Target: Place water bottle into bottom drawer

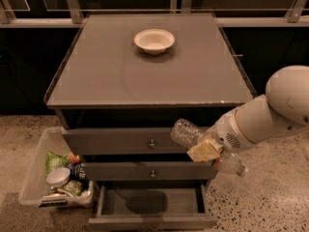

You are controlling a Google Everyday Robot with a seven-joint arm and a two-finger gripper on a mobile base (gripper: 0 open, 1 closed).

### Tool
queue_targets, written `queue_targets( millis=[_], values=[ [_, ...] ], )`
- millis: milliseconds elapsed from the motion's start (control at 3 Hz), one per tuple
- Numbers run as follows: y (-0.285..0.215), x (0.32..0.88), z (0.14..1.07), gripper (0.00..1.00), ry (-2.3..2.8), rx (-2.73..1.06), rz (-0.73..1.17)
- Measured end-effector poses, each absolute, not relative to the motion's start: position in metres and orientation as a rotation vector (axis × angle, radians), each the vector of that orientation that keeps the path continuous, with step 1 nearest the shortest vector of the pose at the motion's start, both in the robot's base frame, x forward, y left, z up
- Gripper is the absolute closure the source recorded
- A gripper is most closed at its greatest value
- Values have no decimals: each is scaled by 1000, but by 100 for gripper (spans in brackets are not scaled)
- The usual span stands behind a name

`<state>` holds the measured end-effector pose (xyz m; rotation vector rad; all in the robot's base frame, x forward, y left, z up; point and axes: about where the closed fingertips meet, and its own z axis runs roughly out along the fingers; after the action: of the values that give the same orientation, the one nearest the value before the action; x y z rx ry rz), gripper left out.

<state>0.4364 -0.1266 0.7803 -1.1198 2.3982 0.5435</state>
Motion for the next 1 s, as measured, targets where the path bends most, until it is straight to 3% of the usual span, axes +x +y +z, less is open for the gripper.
queue_targets(
  millis=[667,1000],
  values=[
    [-131,431,774,100,2408,-1088,555],
    [-151,417,724,100,2479,-953,646]
  ],
)
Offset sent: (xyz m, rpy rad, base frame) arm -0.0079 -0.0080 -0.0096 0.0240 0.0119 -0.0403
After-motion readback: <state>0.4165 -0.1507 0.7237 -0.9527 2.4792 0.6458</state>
